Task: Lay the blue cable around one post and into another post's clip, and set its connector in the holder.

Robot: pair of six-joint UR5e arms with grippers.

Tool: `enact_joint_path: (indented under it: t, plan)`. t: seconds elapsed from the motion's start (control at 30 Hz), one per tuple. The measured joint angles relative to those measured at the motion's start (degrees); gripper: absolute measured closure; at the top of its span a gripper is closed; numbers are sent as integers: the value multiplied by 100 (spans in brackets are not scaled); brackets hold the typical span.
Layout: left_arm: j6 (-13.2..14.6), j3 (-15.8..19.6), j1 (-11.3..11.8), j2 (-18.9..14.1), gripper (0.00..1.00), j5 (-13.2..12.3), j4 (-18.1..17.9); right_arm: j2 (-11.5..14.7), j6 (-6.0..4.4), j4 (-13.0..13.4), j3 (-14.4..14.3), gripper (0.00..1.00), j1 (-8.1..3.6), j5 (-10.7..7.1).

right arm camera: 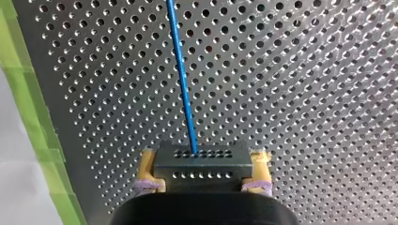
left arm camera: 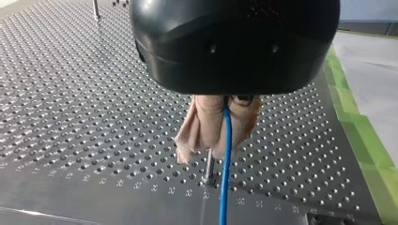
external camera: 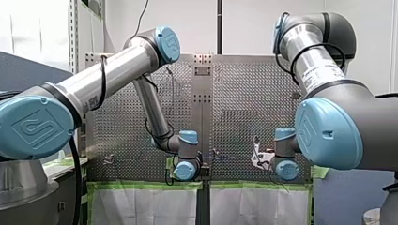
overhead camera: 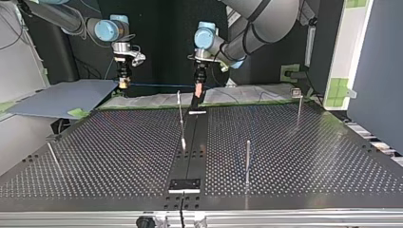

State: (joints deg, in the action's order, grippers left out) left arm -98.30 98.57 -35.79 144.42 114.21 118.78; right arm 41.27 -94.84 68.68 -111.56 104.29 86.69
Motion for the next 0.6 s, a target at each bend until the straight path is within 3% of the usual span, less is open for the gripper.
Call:
enact_joint_path:
  t: [0.23,0.6]
  plan:
    - [-45,-53,56,33,100,-94,-99,-37,15,-28,35,100,-14,-3]
    - [-79,-374,110,214,100,-131,124,-54,17,-20,62,100,-19,-49]
